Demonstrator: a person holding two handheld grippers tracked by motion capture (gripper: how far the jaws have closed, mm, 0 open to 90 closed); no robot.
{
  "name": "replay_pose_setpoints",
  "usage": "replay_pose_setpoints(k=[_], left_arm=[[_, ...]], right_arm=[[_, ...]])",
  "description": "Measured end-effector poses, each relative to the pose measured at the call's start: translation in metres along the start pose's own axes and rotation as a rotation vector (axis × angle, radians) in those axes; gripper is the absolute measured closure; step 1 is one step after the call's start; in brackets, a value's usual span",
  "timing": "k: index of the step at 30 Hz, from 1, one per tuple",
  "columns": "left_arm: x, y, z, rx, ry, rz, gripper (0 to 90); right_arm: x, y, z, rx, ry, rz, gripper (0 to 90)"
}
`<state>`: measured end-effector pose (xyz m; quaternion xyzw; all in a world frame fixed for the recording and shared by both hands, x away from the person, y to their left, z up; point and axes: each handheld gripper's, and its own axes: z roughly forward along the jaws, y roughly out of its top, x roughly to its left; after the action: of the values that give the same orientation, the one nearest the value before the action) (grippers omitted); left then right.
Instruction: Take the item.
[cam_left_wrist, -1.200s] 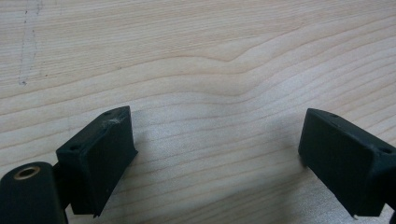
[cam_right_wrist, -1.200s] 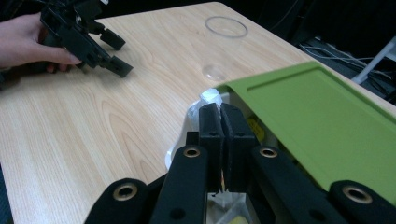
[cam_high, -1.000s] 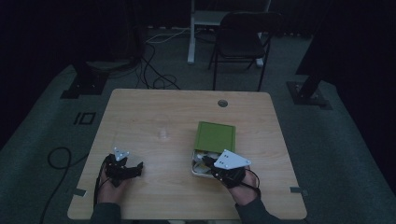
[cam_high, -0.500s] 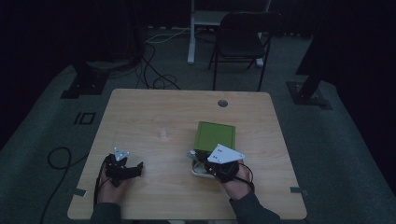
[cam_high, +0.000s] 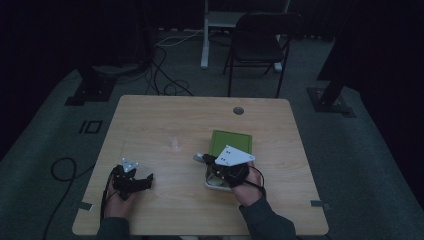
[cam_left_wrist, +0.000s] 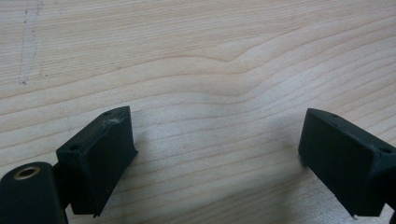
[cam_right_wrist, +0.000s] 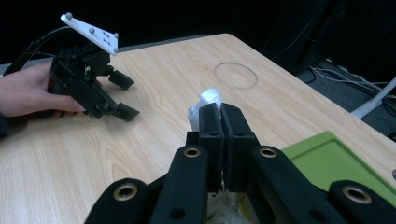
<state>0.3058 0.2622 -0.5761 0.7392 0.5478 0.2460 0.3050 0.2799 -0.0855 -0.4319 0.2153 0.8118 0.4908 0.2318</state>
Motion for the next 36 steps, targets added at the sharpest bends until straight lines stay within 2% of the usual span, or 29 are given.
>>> replay_pose_setpoints(k=[5, 17, 24, 36], left_arm=[[0.0, 0.0, 0.0, -0.003, 0.001, -0.004, 11.3], [0.0, 0.0, 0.0, 0.001, 0.0, 0.0, 11.3], [0.0, 0.0, 0.0, 0.004, 0.0, 0.003, 11.3], [0.0, 0.0, 0.0, 0.001, 0.0, 0.0, 11.3]], right_arm=[[0.0, 0.007, 0.004, -0.002, 0.004, -0.014, 88.4], [-0.007, 0.022, 0.017, -0.011, 0.007, -0.003, 88.5], [-0.014, 0.026, 0.027, -0.005, 0.033, 0.024, 88.6], [-0.024, 0.032, 0.037, 0.003, 0.034, 0.045, 88.6]])
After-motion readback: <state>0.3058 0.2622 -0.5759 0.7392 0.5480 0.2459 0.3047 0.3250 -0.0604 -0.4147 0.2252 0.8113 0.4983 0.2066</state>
